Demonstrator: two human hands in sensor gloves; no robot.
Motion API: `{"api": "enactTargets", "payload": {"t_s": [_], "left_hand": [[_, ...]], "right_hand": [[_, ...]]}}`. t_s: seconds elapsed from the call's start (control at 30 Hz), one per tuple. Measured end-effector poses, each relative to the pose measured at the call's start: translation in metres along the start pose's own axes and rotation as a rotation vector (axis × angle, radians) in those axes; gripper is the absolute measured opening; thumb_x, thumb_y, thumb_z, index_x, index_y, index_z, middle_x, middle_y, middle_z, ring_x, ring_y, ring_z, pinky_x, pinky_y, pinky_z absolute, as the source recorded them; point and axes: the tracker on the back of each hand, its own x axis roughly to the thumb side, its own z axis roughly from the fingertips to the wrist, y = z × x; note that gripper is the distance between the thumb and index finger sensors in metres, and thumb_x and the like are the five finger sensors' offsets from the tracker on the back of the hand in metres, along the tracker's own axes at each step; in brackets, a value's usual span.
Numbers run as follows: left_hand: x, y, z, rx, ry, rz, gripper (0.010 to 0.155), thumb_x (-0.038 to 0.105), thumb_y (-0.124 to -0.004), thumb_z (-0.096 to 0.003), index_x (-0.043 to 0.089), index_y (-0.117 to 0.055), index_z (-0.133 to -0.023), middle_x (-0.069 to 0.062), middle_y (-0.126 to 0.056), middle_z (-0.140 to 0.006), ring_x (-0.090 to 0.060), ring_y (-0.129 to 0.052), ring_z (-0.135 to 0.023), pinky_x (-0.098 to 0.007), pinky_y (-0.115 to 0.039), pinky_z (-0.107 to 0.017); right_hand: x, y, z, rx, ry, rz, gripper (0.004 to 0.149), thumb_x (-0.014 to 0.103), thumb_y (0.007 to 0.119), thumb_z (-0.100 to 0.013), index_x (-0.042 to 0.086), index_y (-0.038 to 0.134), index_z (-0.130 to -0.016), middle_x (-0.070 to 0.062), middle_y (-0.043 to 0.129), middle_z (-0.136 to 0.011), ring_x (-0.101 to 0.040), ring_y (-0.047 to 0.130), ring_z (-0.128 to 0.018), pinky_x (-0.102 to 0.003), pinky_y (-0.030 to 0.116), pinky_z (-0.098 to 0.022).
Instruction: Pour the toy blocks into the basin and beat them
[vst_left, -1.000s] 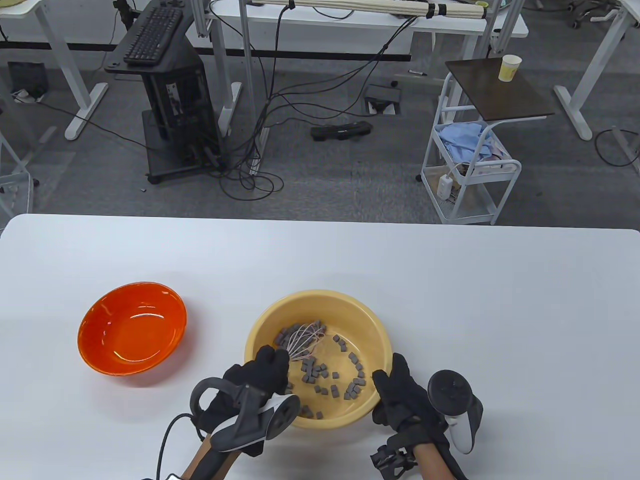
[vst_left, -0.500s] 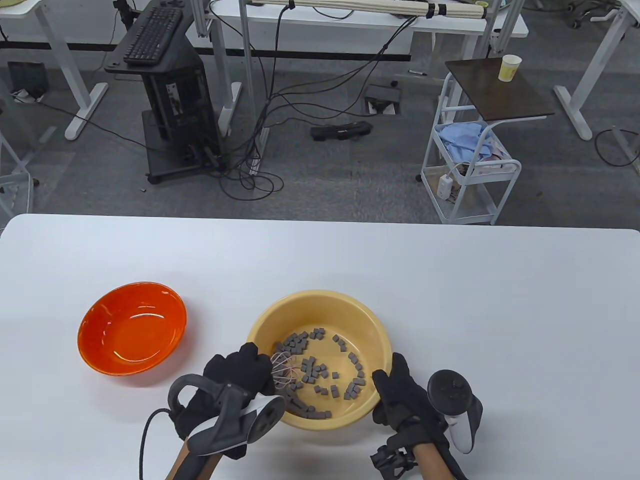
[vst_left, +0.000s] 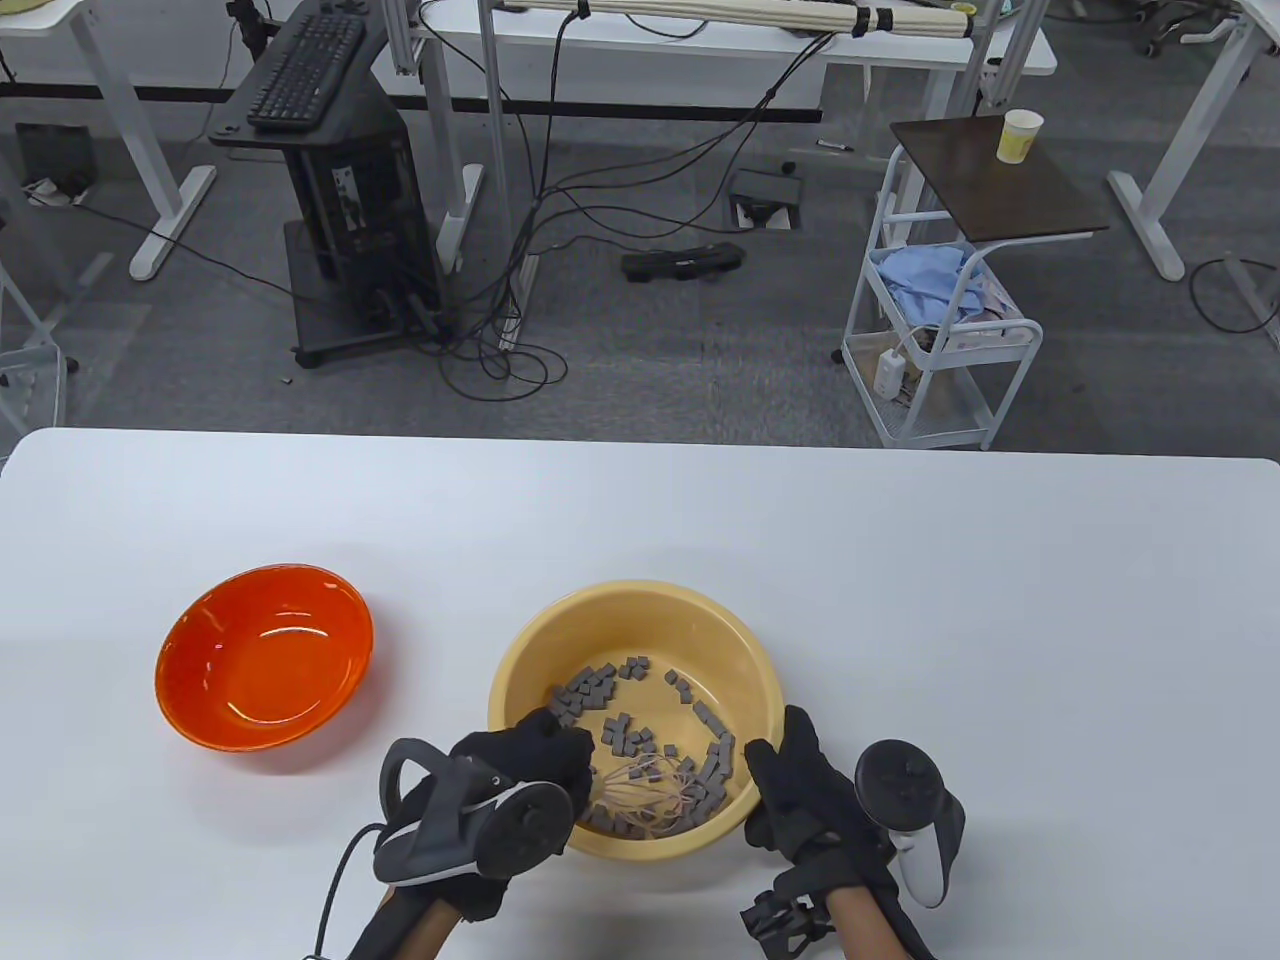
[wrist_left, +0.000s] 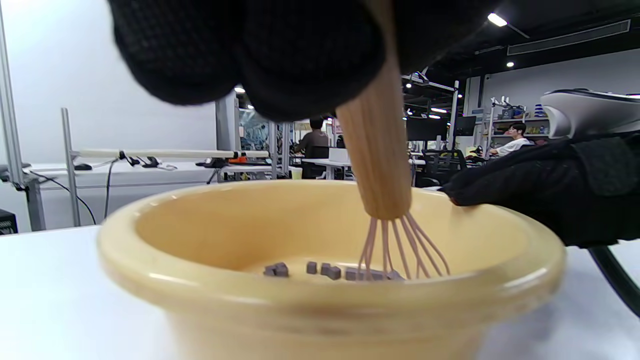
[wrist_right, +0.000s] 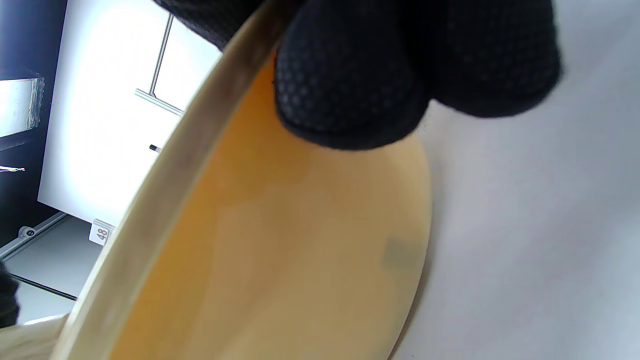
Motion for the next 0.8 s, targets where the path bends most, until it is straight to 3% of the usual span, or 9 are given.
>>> {"api": "enactTargets", "payload": {"t_s": [0.13, 0.27, 0.43, 0.6, 0.8], "left_hand": [[0.008, -0.007, -0.004, -0.09, -0.036, -0.005, 0.047, 0.041, -0.076, -0.0624, 0.017, -0.075, -0.102, -0.015, -0.086, -0.095, -0.005, -0.103, -0.05, -0.035, -0.091, -0.048], [0.016, -0.011, -0.007, -0.1, -0.051, -0.02, 0.049, 0.038, -0.078, -0.0619, 0.016, -0.072, -0.105, -0.017, -0.082, -0.099, -0.01, -0.104, -0.058, -0.037, -0.09, -0.051], [0.029, -0.025, -0.011, -0.142, -0.018, -0.19, 0.051, 0.032, -0.078, -0.0624, 0.014, -0.067, -0.109, -0.021, -0.075, -0.105, -0.019, -0.099, -0.074, -0.043, -0.086, -0.058], [0.028, -0.033, -0.012, -0.061, 0.086, -0.348, 0.048, 0.033, -0.076, -0.063, 0.014, -0.069, -0.107, -0.021, -0.078, -0.103, -0.015, -0.101, -0.067, -0.039, -0.089, -0.053], [0.013, -0.026, -0.009, -0.041, 0.17, -0.338, 0.05, 0.034, -0.077, -0.0632, 0.016, -0.068, -0.109, -0.023, -0.075, -0.107, -0.011, -0.103, -0.053, -0.035, -0.09, -0.044]], "right_hand": [[0.0, 0.0, 0.0, -0.002, 0.0, -0.002, 0.069, 0.029, 0.063, -0.072, -0.018, 0.027, -0.108, -0.022, 0.086, -0.066, -0.025, 0.095, -0.033, -0.046, 0.084, -0.034], [0.0, 0.0, 0.0, -0.002, -0.001, -0.002, 0.069, 0.029, 0.063, -0.072, -0.018, 0.027, -0.108, -0.022, 0.086, -0.066, -0.025, 0.095, -0.033, -0.046, 0.084, -0.034], [0.0, 0.0, 0.0, -0.003, -0.001, 0.0, 0.069, 0.029, 0.063, -0.072, -0.018, 0.027, -0.108, -0.022, 0.086, -0.066, -0.025, 0.095, -0.033, -0.046, 0.085, -0.034], [0.0, 0.0, 0.0, -0.002, -0.001, 0.0, 0.069, 0.029, 0.063, -0.072, -0.018, 0.027, -0.108, -0.022, 0.086, -0.066, -0.025, 0.095, -0.033, -0.046, 0.085, -0.034], [0.0, 0.0, 0.0, 0.0, -0.002, -0.002, 0.069, 0.029, 0.063, -0.072, -0.018, 0.027, -0.108, -0.022, 0.086, -0.066, -0.025, 0.095, -0.033, -0.046, 0.084, -0.034]]}}
